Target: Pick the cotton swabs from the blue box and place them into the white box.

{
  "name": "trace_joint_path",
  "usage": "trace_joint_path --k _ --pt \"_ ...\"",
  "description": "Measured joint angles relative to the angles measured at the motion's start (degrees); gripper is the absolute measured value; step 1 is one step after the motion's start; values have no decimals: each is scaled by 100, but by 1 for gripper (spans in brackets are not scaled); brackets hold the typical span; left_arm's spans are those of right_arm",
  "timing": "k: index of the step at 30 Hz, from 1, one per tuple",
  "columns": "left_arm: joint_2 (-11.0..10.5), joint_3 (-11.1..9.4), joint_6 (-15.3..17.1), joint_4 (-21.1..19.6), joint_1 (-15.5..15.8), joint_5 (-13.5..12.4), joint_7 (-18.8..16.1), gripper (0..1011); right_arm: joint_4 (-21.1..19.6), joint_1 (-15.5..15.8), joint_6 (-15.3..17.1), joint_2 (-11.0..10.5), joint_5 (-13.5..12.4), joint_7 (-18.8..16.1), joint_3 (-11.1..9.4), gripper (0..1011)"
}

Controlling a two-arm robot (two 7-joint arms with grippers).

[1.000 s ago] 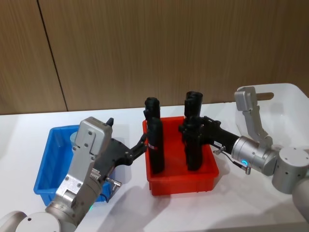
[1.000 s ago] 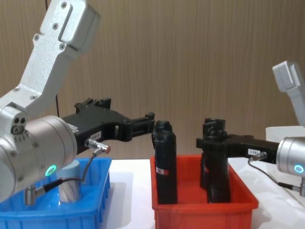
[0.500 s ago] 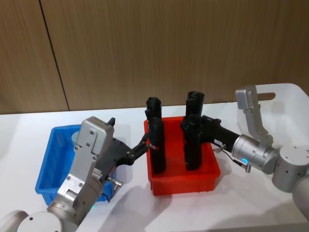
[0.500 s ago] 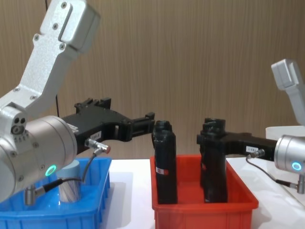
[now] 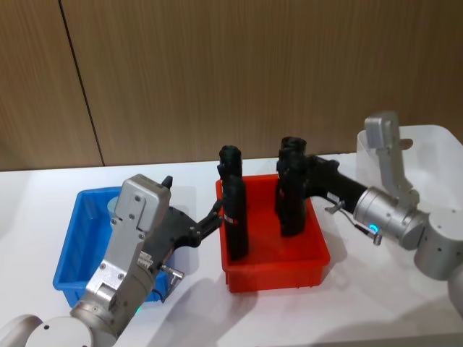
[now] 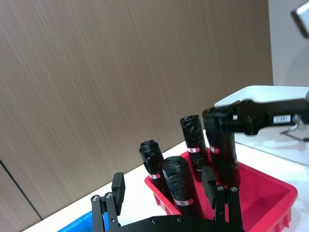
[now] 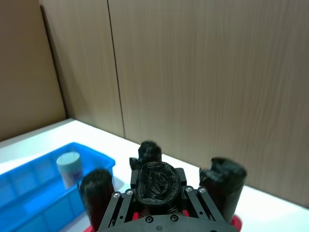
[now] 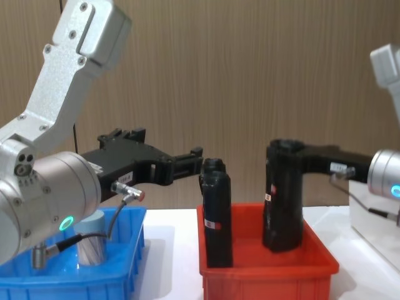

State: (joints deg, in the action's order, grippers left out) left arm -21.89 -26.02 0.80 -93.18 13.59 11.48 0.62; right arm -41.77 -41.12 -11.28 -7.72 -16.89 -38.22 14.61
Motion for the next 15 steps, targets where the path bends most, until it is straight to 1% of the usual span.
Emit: trace_joint_path --k 1,2,4,5,8,9,10,11,12,13,15 --pt "0 0 0 0 0 0 0 1004 -105 37 33 -18 0 35 -9 414" --pt "0 0 0 0 0 0 0 1004 -370 126 115 -64 0 112 -36 405" --pt "0 0 0 0 0 0 0 1004 -582 199 189 -101 4 189 -58 394" --pt "0 0 0 0 0 0 0 1004 -835 285 259 -145 10 272 -85 393" --pt "0 0 0 0 0 0 0 1004 -1155 389 368 -207 30 399 -125 377" --pt "0 0 0 0 0 0 0 1004 -1394 466 448 -259 55 503 -162 367" --pt "0 0 0 0 0 0 0 1004 -1457 487 480 -273 62 548 -173 366" --pt "0 0 0 0 0 0 0 1004 -1689 560 545 -325 85 635 -213 363" --pt "0 0 0 0 0 0 0 1004 -1689 560 545 -325 85 635 -213 363" --pt "0 0 0 0 0 0 0 1004 -1900 628 622 -376 110 747 -253 356" --pt "0 0 0 0 0 0 0 1004 -2157 709 709 -448 144 885 -310 356"
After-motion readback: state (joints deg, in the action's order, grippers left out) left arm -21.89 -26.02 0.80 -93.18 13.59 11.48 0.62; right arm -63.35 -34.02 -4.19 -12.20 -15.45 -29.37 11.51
